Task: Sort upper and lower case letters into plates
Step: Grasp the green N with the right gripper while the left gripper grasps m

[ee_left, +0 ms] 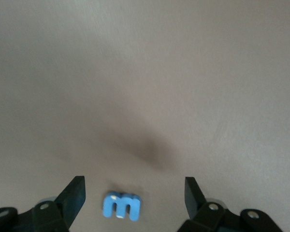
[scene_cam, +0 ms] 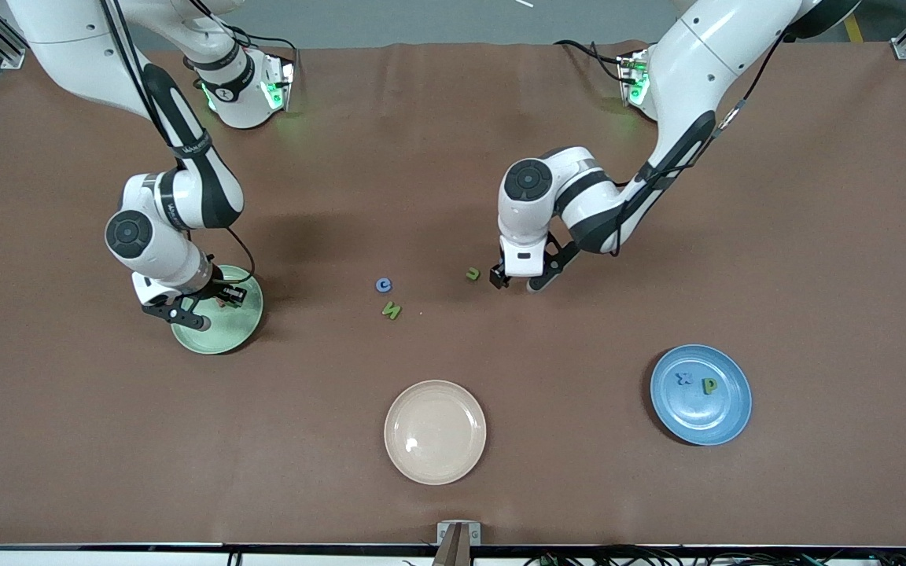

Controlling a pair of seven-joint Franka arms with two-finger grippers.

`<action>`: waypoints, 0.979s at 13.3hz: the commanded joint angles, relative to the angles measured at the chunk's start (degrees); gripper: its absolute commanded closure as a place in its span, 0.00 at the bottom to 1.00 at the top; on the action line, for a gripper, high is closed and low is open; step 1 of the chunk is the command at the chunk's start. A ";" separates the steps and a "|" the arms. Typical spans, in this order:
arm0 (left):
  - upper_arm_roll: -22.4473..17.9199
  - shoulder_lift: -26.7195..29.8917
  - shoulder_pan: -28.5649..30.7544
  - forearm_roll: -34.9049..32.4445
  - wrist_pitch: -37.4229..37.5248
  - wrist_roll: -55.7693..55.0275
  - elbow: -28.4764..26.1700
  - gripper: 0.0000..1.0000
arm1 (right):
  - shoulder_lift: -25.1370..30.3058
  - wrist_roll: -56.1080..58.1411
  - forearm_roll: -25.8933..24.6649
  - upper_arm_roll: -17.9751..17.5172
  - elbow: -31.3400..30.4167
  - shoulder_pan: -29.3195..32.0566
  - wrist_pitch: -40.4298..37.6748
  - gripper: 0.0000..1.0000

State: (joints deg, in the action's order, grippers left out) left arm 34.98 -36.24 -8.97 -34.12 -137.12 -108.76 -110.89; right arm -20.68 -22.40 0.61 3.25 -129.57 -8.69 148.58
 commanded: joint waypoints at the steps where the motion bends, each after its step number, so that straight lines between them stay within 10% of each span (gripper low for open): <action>1: -0.09 -1.19 -1.49 -3.14 -2.45 -5.57 -0.21 0.09 | -0.77 0.08 0.53 -0.71 -0.77 0.08 2.06 0.97; 3: -0.09 -1.28 -1.67 -3.41 -2.45 -6.72 -0.29 0.09 | -1.03 0.08 0.53 -0.71 -0.59 -0.01 1.98 0.75; 4: -0.09 -1.37 -2.28 -3.41 -2.45 -6.81 -0.30 0.09 | -1.03 0.16 0.53 -0.71 -0.33 -0.01 1.63 0.25; 5: -0.09 -1.63 -2.72 -3.41 -2.54 -7.34 -0.30 0.09 | -0.94 0.25 0.53 -0.71 -0.07 -0.01 1.28 0.00; 9: 0.00 -2.51 -2.81 -3.41 -2.72 -8.75 -0.30 0.10 | -0.50 -1.84 1.31 -0.79 14.47 -1.41 -21.24 0.00; 13: 0.00 -2.78 -2.81 -3.41 -4.04 -8.75 -0.91 0.10 | -2.78 -11.58 8.43 -0.71 18.74 -8.96 -19.58 0.00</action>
State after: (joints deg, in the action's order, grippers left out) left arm 34.99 -39.15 -11.72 -36.18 -139.97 -115.93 -111.24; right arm -21.32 -28.73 7.37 2.34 -111.55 -13.92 126.73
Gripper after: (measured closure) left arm 0.093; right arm 0.000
